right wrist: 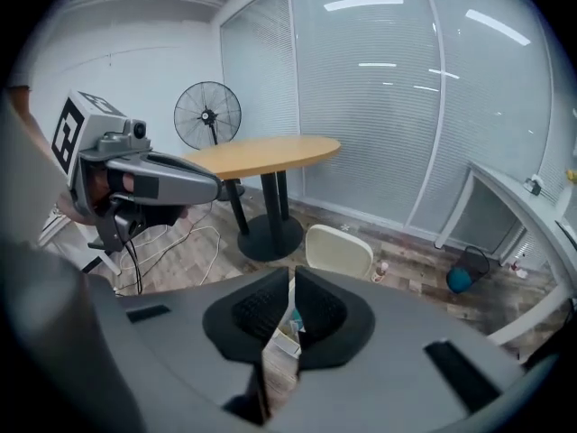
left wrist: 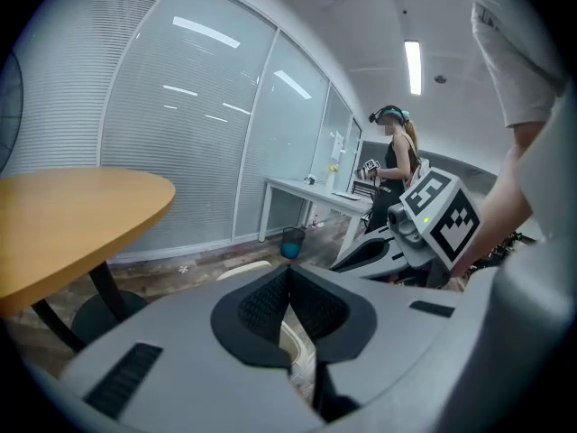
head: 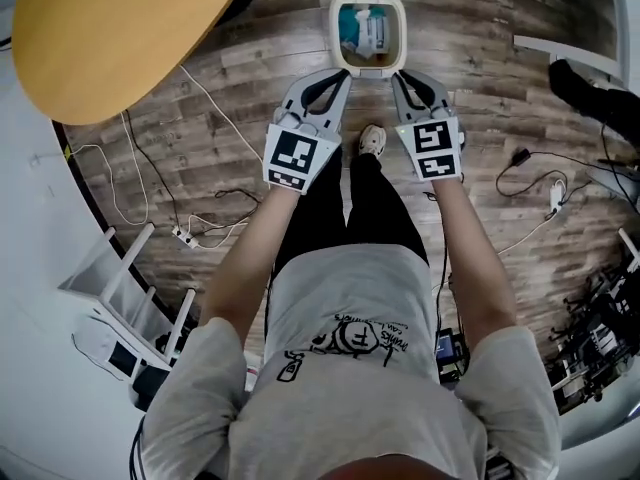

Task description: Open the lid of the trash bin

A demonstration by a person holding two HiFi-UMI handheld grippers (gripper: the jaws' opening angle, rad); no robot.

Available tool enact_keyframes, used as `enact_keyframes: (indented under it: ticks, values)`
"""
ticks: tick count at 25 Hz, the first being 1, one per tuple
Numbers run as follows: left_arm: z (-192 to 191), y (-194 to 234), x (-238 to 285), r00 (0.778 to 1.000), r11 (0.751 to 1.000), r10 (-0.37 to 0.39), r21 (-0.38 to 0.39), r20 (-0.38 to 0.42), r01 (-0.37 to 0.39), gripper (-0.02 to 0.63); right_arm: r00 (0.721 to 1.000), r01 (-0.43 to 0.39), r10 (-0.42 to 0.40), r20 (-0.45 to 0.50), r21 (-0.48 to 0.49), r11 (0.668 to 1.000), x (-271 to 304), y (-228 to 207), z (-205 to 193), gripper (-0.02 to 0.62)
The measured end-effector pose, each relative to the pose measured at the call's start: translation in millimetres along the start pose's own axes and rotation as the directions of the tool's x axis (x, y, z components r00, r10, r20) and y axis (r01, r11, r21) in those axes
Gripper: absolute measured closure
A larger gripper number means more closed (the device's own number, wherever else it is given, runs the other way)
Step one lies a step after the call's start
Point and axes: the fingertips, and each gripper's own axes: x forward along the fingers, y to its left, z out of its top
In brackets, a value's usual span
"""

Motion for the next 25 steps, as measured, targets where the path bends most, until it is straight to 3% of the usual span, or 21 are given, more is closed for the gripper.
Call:
enact_keyframes:
  ticks: [9, 18, 25]
  values:
    - [66, -15, -48, 0.998, 1.0, 0.025, -0.009, 0.057, -0.025, 0.588, 0.993, 0.022, -0.028, 0.112, 0.057, 0.998, -66, 0, 63, 0.568]
    - [123, -42, -93, 0.992, 1.0, -0.001, 0.004, 0.128, 0.001, 0.588, 0.977, 0.041, -0.059, 0.207, 0.091, 0.995, -137, 6, 109, 0.571]
    - [168, -66, -120, 0.985, 0.999, -0.016, 0.033, 0.172, 0.011, 0.588, 0.95, 0.059, -0.085, 0.301, 0.092, 0.994, -197, 6, 149, 0.574]
